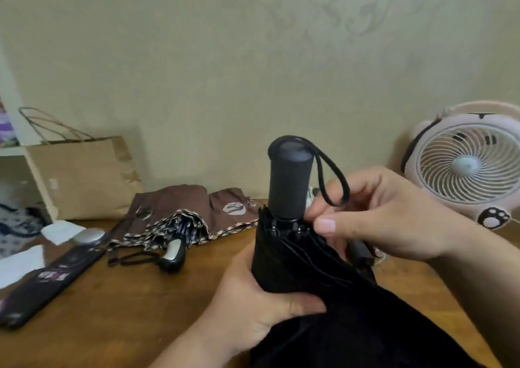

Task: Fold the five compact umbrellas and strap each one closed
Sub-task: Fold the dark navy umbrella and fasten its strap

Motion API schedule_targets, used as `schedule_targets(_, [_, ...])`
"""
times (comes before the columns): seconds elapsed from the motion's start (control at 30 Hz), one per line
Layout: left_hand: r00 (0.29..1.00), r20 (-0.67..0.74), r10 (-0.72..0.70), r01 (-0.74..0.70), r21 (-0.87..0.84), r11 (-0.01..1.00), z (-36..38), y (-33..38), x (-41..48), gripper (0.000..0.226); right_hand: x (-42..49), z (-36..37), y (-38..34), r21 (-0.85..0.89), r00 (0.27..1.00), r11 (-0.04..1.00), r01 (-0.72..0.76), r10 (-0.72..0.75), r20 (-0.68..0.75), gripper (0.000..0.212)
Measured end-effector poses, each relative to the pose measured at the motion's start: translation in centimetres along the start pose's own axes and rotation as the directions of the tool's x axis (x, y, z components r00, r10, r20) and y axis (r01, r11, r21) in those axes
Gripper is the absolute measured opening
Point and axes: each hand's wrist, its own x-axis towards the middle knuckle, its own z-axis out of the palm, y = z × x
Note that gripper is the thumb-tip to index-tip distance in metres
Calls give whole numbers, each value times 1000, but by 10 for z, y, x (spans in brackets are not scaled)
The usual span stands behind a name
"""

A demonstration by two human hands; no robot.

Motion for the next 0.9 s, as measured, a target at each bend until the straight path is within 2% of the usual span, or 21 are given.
schedule_targets(0.2, [997, 63, -42, 45, -46, 998, -15, 9, 0, 64, 22, 18, -8, -144, 994, 986, 89, -98, -56, 5])
schedule_targets(0.3, [991, 123, -47, 54, -51, 997, -20, 7, 1, 57, 26, 23, -1, -182, 977, 973, 143, -168, -133, 12])
schedule_targets(0.43, [992, 119, -46, 56, -80, 995, -24, 6, 1, 39, 30, 30, 8, -296, 950, 939, 174, -239, -201, 25])
schedule_targets(0.5, [991, 132, -36, 49, -97, 994, -22, 8, 2, 40, 31, 34, 10, -322, 939, 928, 186, -264, -219, 31])
schedule_targets(0.6, [985, 173, -13, 41, -160, 986, -17, 8, 5, 47, 31, 37, 8, -225, 954, 964, 141, -193, -228, 33])
schedule_targets(0.77, [981, 192, 1, 36, -184, 982, -14, 5, 7, 44, 25, 24, 1, -90, 997, 996, 9, -16, -81, 25])
schedule_targets(0.83, [971, 238, 20, 21, -168, 986, -14, 5, 6, 59, 24, 18, 1, -55, 999, 998, -37, 37, -10, 22])
schedule_targets(0.9, [960, 278, 25, 19, -156, 988, -15, 5, 5, 79, 23, 17, 2, -45, 999, 998, -35, 35, 3, 20])
